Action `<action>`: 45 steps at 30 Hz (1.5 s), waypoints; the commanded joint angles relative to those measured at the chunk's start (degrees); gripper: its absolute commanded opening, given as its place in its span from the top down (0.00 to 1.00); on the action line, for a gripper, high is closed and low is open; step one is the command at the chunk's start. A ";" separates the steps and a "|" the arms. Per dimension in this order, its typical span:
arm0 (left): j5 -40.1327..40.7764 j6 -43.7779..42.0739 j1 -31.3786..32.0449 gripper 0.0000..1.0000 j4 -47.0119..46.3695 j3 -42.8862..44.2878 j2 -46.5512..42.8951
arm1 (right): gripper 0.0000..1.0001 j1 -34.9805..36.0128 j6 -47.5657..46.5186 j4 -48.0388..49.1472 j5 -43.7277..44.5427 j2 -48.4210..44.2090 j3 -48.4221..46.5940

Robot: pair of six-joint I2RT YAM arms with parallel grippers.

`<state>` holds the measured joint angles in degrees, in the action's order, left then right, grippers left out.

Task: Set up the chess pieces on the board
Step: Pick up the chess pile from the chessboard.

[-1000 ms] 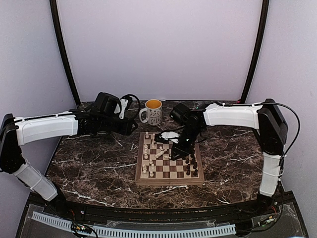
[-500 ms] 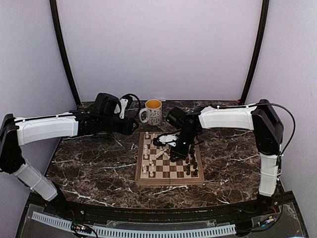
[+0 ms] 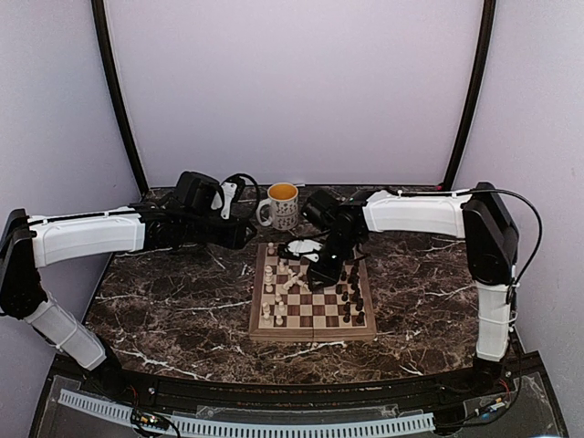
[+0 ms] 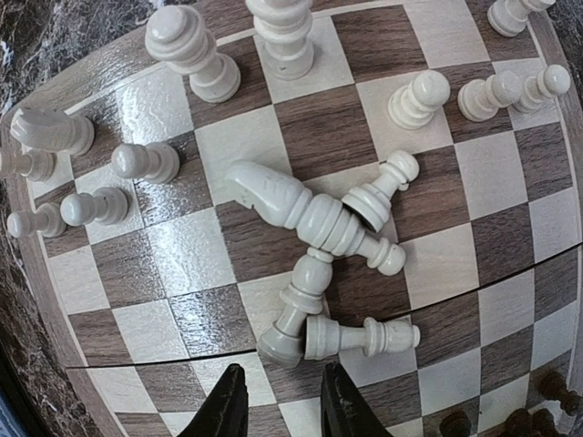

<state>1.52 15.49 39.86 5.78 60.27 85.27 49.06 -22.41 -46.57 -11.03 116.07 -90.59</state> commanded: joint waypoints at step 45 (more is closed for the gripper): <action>-1.04 0.47 -0.22 0.53 -0.90 -0.48 0.24 | 0.81 3.50 2.14 2.85 5.42 4.01 0.73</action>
<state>0.89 15.73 39.86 5.65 59.75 85.73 51.88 -20.58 -44.47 -4.89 118.67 -90.70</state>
